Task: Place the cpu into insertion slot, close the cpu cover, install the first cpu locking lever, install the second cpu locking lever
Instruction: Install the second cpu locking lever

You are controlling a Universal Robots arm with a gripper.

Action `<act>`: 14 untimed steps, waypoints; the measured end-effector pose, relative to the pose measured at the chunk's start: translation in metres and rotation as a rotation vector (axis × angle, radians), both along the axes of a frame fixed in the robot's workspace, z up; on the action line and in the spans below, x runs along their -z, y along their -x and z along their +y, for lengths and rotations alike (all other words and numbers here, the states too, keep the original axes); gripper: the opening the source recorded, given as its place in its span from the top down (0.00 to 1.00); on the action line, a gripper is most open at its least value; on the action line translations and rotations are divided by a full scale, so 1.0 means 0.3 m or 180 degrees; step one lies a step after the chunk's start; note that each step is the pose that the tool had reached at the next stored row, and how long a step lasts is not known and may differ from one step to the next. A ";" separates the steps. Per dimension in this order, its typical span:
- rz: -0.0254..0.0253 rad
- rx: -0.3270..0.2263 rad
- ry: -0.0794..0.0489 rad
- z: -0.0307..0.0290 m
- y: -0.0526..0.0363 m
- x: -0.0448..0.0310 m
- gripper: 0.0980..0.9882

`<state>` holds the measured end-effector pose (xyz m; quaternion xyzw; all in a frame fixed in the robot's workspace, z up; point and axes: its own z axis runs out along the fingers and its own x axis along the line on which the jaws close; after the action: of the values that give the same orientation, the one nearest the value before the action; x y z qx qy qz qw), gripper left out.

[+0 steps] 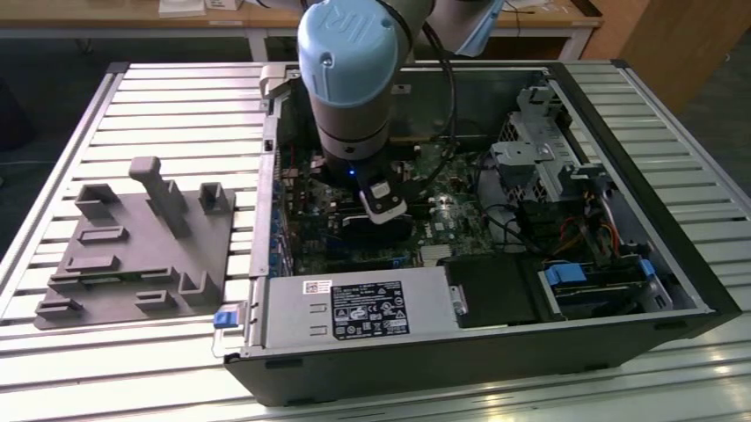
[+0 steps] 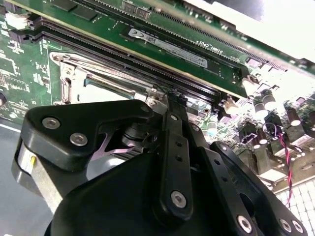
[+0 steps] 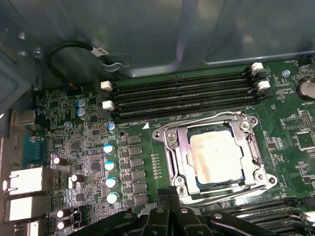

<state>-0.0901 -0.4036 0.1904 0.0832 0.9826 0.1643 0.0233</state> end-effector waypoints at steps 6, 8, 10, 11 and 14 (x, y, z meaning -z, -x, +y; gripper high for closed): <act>0.0001 0.0000 0.0034 0.000 0.000 -0.042 0.99; 0.0001 0.0000 0.0038 0.001 0.000 -0.066 0.99; 0.0001 0.0000 0.0047 0.002 0.000 -0.089 0.99; 0.0001 0.0000 0.0056 0.002 0.000 -0.099 0.99; 0.0001 0.0001 0.0122 0.003 0.000 -0.114 0.99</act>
<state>-0.0902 -0.4029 0.2248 0.0828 0.9856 0.1455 0.0247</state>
